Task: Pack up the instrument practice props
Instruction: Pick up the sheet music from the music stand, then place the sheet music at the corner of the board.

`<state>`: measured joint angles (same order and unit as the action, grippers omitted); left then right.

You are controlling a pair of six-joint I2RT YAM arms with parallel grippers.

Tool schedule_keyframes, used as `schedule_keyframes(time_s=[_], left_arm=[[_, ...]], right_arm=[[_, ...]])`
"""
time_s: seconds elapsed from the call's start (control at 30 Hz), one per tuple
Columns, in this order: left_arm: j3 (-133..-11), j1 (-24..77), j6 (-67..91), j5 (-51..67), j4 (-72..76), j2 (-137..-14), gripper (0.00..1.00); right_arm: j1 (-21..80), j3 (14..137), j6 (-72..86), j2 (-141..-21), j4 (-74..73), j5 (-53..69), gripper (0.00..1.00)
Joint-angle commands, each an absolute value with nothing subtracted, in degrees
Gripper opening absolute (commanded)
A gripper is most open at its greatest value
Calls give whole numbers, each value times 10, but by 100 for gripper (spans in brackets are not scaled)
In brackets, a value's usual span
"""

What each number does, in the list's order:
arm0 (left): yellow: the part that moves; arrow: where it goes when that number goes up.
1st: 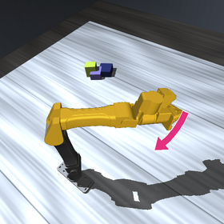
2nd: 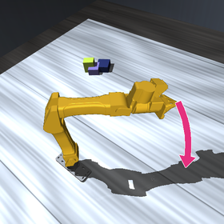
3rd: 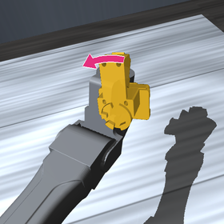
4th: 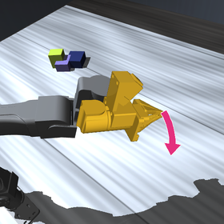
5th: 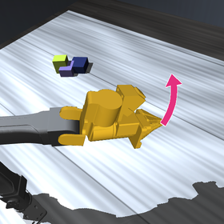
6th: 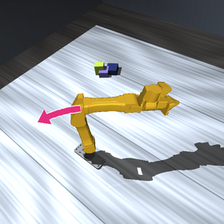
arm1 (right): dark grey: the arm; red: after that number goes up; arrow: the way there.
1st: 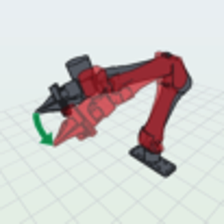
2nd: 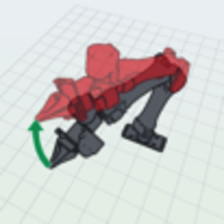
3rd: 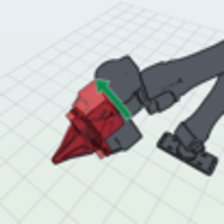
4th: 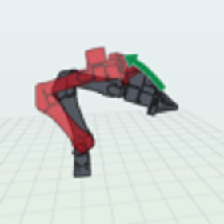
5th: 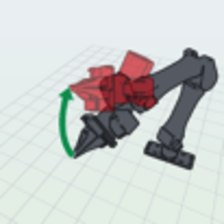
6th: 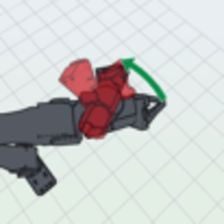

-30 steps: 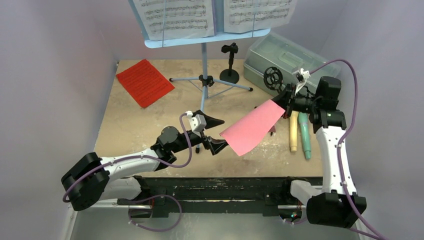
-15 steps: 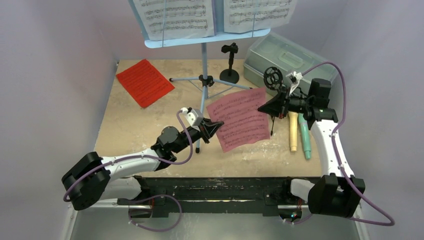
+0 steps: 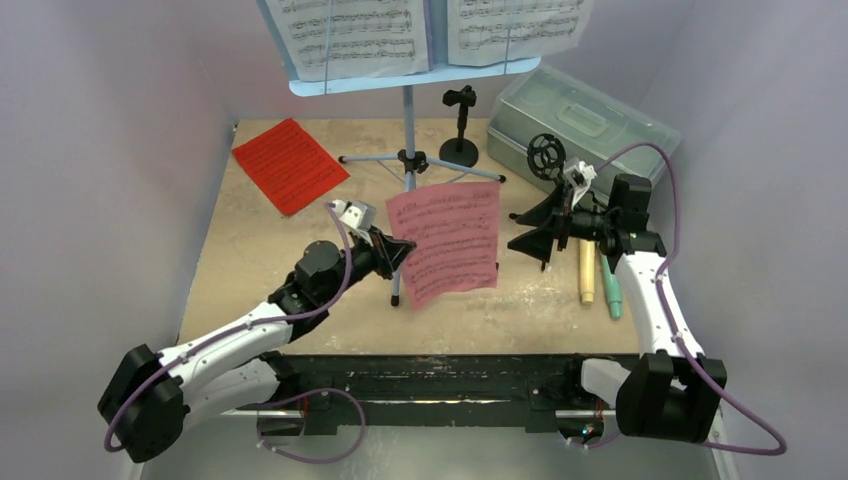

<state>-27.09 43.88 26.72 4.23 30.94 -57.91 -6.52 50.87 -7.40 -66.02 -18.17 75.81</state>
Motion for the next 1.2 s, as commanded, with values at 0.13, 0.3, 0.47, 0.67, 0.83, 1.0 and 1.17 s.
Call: schedule_keyframes(time_s=[0.13,0.3,0.47,0.67,0.83,1.0,1.17], left_arm=[[-343,367,330,-114,-51,-481,0],[-381,323,292,-203,-110,-508,0],[-411,257,258,-245,-101,-565,0],[-438,150,249,-214,-41,-637,0],[-471,80,244,-181,30,-709,0],[-517,34,203,-152,96,-791,0],[-571,0,179,-148,137,-870,0]], right_arm=[[-65,496,-139,-600,-174,720,99],[-69,497,-157,-592,-190,711,99],[-70,499,-163,-588,-196,704,99],[-70,501,-167,-585,-202,702,99],[-70,503,-171,-584,-208,702,99],[-70,503,-171,-584,-210,706,99],[-70,502,-173,-583,-211,707,99]])
